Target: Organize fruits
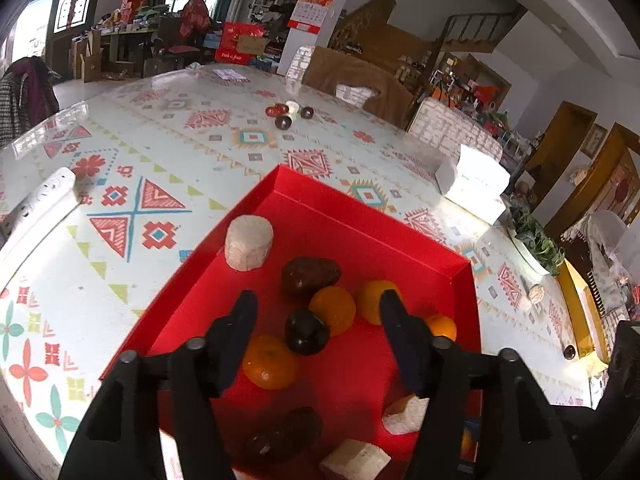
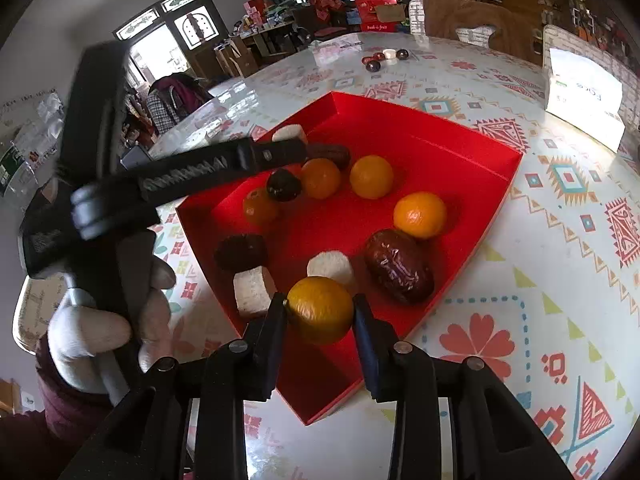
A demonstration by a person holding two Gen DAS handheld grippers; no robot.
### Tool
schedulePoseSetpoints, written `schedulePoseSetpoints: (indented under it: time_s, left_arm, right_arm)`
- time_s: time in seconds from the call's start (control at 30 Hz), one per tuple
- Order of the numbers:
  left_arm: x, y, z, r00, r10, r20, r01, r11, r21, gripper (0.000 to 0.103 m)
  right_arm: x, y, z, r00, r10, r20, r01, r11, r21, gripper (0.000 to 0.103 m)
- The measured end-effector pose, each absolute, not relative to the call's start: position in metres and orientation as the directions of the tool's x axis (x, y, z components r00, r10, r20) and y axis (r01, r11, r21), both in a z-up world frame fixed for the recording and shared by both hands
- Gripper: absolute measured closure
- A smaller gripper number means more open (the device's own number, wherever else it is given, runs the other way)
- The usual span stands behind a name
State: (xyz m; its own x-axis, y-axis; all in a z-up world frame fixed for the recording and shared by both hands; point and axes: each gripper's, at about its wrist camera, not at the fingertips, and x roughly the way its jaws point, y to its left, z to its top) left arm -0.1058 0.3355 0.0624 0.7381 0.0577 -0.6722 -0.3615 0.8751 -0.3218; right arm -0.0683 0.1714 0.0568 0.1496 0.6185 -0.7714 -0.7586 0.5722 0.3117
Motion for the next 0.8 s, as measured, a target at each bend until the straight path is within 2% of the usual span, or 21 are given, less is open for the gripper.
schedulePoseSetpoints:
  time_s: [0.13, 0.33, 0.63, 0.8]
  left_arm:
    - [-0.114, 0.334, 0.069, 0.744, 0.073, -0.664, -0.366, 0.876, -0.314, 0.033]
    - [-0.125, 0.317, 0.08, 0.747, 0.128, -0.652, -0.371, 0.894, -0.25, 0.032]
    - [-0.148, 0.264, 0.097, 0.715, 0.4, -0.573, -0.47, 0.882, 0.03, 0.01]
    - [-0.159, 0.246, 0.095, 0.71, 0.405, -0.575, -0.471, 0.881, 0.038, 0.009]
  right_arm:
    - [-0.068, 0.164, 0.064, 0.187, 0.63, -0.753, -0.749, 0.588, 0.306, 0.046]
    - [-0.072, 0.146, 0.073, 0.242, 0.633, -0.736, -0.724, 0.623, 0.297, 0.046]
    - [-0.08, 0.099, 0.072, 0.369, 0.579, -0.727, -0.624, 0.734, 0.267, 0.043]
    - [-0.086, 0.071, 0.069, 0.401, 0.561, -0.725, -0.581, 0.767, 0.272, 0.043]
